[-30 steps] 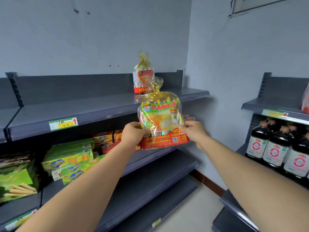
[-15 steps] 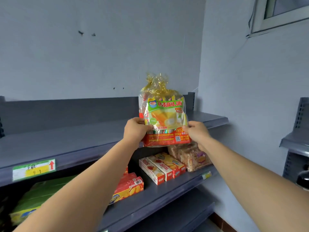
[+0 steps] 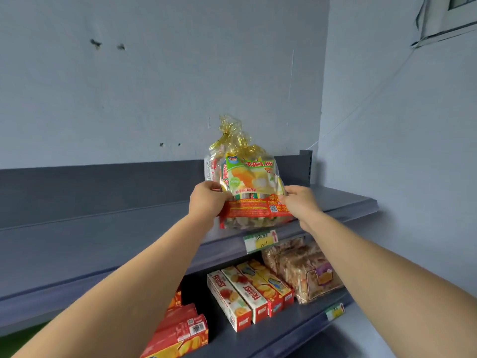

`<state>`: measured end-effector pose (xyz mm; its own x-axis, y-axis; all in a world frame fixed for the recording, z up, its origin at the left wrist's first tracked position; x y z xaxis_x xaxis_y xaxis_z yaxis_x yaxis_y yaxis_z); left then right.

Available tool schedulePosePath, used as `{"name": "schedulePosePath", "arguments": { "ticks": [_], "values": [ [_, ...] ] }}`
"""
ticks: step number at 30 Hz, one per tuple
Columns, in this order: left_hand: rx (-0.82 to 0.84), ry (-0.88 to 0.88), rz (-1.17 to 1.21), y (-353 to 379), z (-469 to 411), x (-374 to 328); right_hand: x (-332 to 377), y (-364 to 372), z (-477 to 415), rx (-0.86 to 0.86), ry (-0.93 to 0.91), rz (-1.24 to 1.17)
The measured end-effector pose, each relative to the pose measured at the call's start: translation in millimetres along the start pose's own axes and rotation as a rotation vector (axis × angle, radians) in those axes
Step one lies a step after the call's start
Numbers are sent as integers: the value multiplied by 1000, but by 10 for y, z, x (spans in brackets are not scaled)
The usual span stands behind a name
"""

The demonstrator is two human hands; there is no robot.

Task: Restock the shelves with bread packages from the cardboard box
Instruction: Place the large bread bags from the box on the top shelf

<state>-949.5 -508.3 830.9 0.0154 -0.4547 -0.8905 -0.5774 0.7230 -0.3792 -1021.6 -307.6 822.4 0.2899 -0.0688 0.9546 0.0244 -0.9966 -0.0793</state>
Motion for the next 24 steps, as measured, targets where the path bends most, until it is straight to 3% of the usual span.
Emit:
{"name": "schedulePosePath", "arguments": {
  "ticks": [10,24],
  "values": [
    [-187,-11,-37,513,-566,-123,-184,-30,-1050,119,-21,3],
    [-199,-170,-32,809,-970,31,-634,239,-1657,274,-4,-86]
  ]
}}
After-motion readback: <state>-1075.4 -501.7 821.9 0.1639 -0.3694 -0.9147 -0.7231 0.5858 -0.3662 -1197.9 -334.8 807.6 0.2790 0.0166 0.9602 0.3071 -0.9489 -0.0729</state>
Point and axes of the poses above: each hand's wrist, its own z-axis away from the middle knuckle, its own y-axis out of the palm, x = y × z, the point moved 2 cm from there along -z, towards the middle knuckle, and after that the axes turned 14 degrees about -z, right-handed, at the moved point
